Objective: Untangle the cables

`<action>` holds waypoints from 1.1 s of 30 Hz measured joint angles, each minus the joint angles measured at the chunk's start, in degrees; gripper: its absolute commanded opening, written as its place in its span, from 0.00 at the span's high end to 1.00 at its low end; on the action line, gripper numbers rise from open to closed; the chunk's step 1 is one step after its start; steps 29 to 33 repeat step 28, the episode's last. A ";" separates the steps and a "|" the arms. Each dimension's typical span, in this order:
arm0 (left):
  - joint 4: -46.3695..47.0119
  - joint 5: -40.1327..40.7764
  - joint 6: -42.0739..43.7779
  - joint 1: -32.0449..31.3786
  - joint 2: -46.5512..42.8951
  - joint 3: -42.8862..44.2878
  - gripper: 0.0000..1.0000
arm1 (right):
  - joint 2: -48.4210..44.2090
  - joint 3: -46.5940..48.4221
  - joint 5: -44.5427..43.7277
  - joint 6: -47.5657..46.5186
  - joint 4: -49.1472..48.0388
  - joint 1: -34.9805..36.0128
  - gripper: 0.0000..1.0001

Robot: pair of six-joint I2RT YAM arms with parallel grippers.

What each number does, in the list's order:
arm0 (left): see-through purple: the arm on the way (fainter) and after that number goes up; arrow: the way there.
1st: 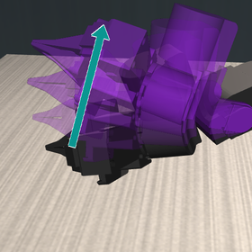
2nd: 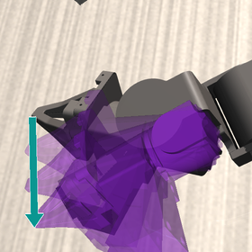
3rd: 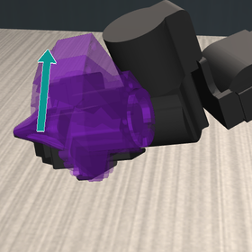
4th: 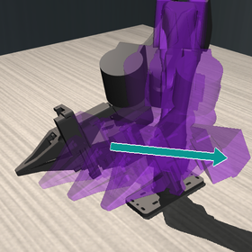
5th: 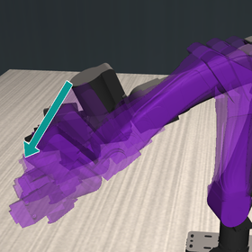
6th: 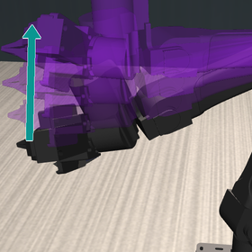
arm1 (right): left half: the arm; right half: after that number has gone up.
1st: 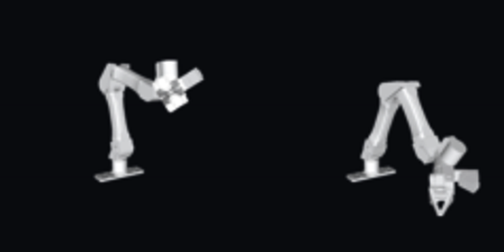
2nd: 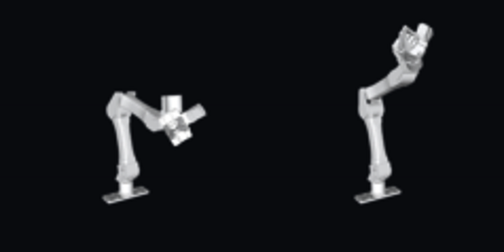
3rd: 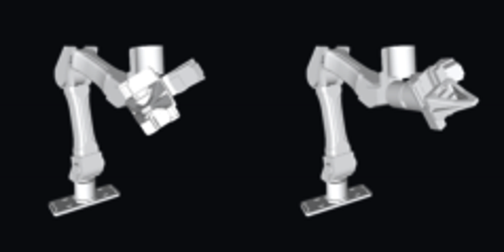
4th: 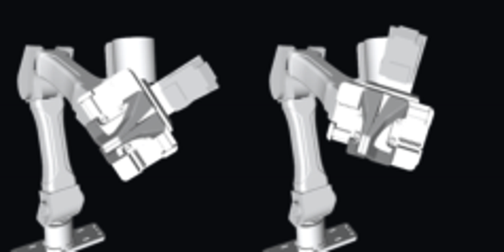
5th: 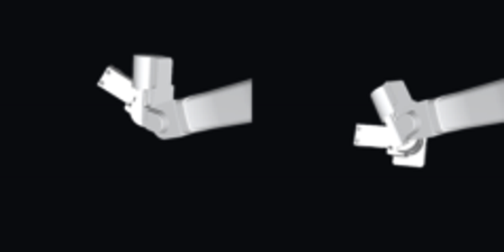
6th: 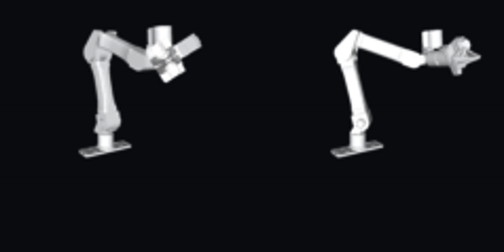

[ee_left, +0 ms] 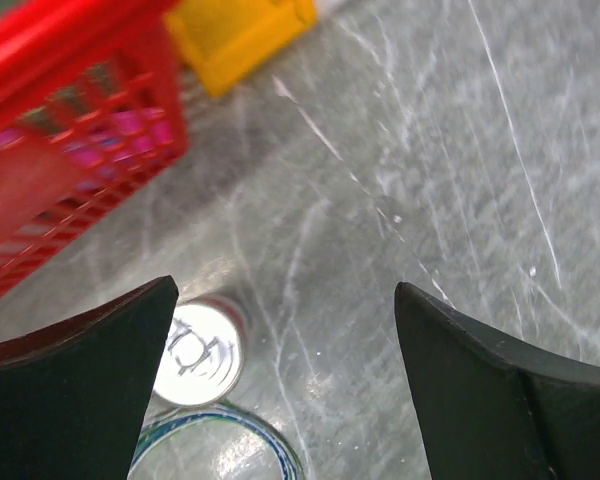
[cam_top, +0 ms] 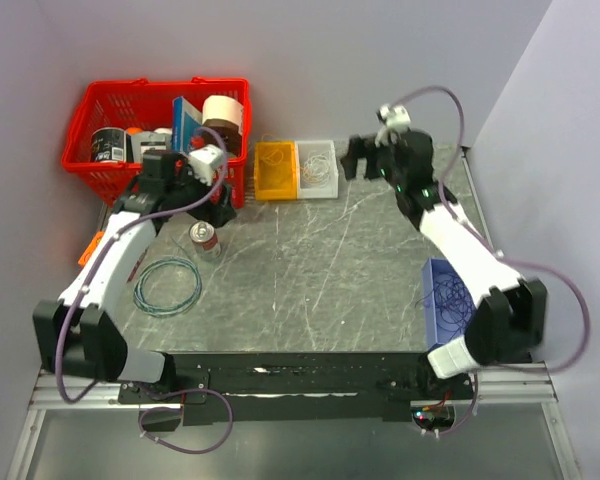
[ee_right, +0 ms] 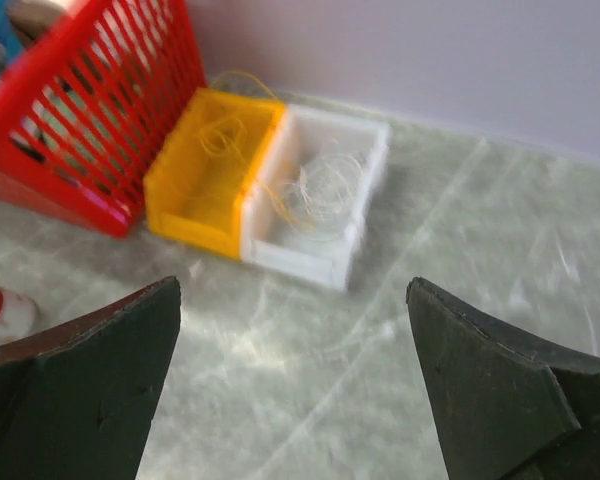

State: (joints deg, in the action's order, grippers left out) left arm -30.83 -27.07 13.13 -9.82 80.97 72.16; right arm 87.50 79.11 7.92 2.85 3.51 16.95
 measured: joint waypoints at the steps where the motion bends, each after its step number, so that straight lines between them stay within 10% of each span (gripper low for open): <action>1: 1.03 -0.07 -0.98 1.14 -1.70 -1.11 0.04 | -3.45 -4.72 -0.66 0.02 -1.03 -0.13 0.00; 14: 20.74 3.63 -8.15 17.42 -16.59 -28.63 0.04 | -30.49 -46.71 -13.31 4.44 -9.97 -0.50 0.00; 33: 45.11 7.96 -11.43 22.91 -21.38 -48.39 0.04 | -37.44 -58.66 -24.11 8.28 -16.92 -0.48 0.00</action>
